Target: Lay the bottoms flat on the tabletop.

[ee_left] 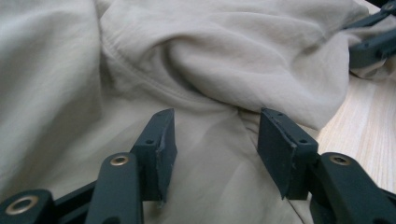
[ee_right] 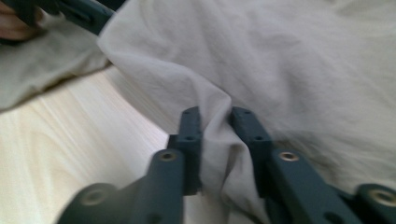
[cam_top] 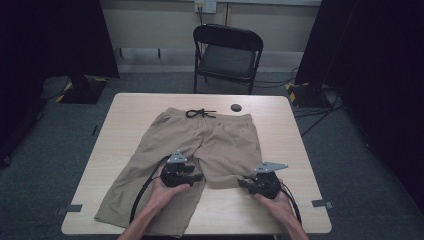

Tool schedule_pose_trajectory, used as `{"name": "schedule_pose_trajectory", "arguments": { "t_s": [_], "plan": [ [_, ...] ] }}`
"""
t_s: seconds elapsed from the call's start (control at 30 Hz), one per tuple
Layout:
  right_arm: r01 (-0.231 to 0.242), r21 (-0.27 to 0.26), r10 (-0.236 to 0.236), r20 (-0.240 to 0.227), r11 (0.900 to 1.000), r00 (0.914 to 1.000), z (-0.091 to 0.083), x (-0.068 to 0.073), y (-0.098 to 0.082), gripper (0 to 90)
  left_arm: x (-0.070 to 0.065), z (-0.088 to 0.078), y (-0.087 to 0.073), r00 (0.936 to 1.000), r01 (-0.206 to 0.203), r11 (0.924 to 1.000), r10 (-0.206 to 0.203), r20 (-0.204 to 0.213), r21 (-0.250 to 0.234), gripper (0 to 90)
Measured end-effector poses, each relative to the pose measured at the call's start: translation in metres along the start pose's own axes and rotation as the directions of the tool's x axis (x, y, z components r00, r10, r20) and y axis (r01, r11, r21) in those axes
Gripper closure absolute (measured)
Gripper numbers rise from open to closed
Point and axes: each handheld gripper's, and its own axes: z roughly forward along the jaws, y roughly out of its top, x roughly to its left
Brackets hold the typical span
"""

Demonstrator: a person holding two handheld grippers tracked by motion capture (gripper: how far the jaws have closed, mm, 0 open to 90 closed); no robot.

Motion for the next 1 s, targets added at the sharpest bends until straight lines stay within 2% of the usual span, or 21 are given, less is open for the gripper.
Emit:
{"name": "schedule_pose_trajectory", "arguments": {
  "t_s": [0.17, 0.4, 0.5, 0.63, 0.7, 1.0],
  "plan": [
    [-0.022, -0.049, 0.021, -0.032, 0.999, 0.9993, -0.008, -0.001, 0.006, 84.3, -0.001, 0.001, 0.0, 0.9998, -0.014, 0.9999, 0.014, -0.011, 0.008, 44.4],
    [-0.066, -0.116, 0.059, -0.056, 0.991, 0.9966, -0.017, -0.008, 0.017, 85.4, -0.003, 0.002, 0.0, 0.9995, -0.027, 0.9996, 0.027, -0.016, 0.009, 42.6],
    [-0.072, -0.125, 0.064, -0.067, 0.99, 0.9957, -0.018, -0.01, 0.021, 85.2, -0.005, 0.002, 0.0, 0.9989, -0.04, 0.9991, 0.04, -0.023, 0.018, 42.4],
    [-0.096, -0.151, 0.085, -0.081, 0.984, 0.9931, -0.019, -0.016, 0.03, 84.6, -0.003, 0.002, 0.0, 0.9993, -0.033, 0.9994, 0.033, -0.018, 0.012, 42.2],
    [-0.12, -0.165, 0.103, -0.106, 0.979, 0.989, -0.019, -0.022, 0.038, 84.3, -0.003, 0.002, 0.0, 0.9995, -0.028, 0.9996, 0.028, -0.016, 0.009, 42.2],
    [-0.157, -0.2, 0.146, -0.071, 0.967, 0.9868, -0.009, -0.048, 0.068, 84.4, -0.003, 0.001, 0.0, 0.9996, -0.028, 0.9995, 0.028, -0.01, 0.013, 41.9]
  ]
}}
